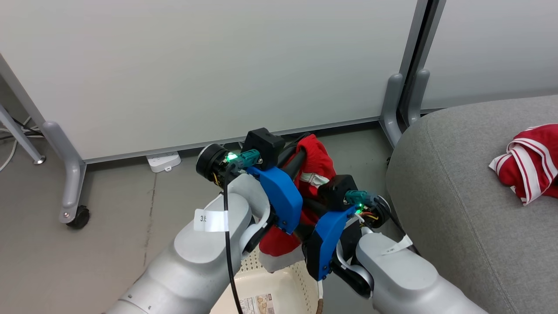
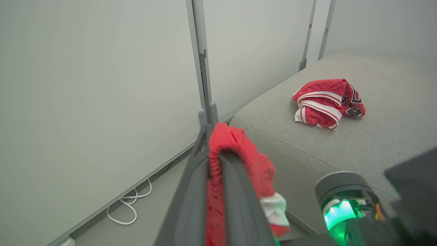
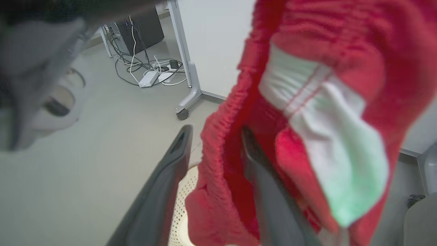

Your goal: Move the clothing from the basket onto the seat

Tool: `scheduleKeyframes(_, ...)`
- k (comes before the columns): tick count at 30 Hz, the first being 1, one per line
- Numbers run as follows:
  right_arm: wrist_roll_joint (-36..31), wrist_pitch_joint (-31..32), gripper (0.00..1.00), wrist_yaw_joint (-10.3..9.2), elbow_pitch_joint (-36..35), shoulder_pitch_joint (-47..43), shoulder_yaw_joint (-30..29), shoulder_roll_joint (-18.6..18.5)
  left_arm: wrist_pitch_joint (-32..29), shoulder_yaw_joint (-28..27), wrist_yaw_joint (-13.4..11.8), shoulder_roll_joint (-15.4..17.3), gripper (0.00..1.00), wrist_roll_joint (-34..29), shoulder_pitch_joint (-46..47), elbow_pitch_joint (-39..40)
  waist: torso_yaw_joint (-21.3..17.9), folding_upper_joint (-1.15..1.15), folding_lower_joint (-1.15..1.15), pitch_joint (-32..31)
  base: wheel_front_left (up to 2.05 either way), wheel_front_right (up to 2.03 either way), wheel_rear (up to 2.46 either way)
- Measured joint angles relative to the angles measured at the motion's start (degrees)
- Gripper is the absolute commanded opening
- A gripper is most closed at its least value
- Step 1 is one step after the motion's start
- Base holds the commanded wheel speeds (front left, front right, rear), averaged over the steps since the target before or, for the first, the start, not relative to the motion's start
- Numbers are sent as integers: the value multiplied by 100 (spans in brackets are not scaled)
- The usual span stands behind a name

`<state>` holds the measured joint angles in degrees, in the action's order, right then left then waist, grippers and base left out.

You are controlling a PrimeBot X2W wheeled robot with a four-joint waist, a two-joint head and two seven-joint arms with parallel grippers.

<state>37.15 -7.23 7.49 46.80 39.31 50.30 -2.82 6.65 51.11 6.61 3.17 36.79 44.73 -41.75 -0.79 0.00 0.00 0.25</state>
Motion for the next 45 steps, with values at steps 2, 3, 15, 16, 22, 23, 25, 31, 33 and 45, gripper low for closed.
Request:
scheduleKeyframes(2,104,-64,0,0,86,96,75,-2,1,21,0,-2,0,7,0,7,-3,0,0,0,0,0,0)
scheduleKeyframes(3,178,-125,0,0,172,172,149,1,7,44,0,-5,0,13,0,8,-10,0,0,-1,0,0,0)
scheduleKeyframes(15,489,-330,0,0,515,283,487,0,59,64,-18,13,0,97,0,-57,-112,0,0,-51,0,0,0)
scheduleKeyframes(16,498,-347,0,0,535,289,508,0,60,64,-19,20,0,100,0,-66,-122,0,0,-55,0,0,0)
scheduleKeyframes(22,602,-404,0,0,609,344,631,-1,78,66,-52,38,0,111,0,-82,-152,0,0,-57,0,0,0)
scheduleKeyframes(23,630,-415,0,0,617,345,652,0,85,69,-52,38,0,114,0,-83,-151,0,0,-55,0,0,0)
scheduleKeyframes(25,650,-425,0,0,627,349,681,0,101,77,-52,45,0,116,0,-89,-151,0,0,-51,0,0,0)
scheduleKeyframes(31,761,-472,0,0,672,372,757,0,102,86,-57,63,0,149,0,-107,-153,0,0,-43,0,0,0)
scheduleKeyframes(33,791,-493,0,0,695,391,783,0,102,88,-57,68,0,159,0,-109,-154,0,0,-47,0,0,0)
scheduleKeyframes(45,894,-553,0,0,764,422,928,0,111,98,-76,80,14,252,0,-146,-159,0,0,-57,0,0,0)
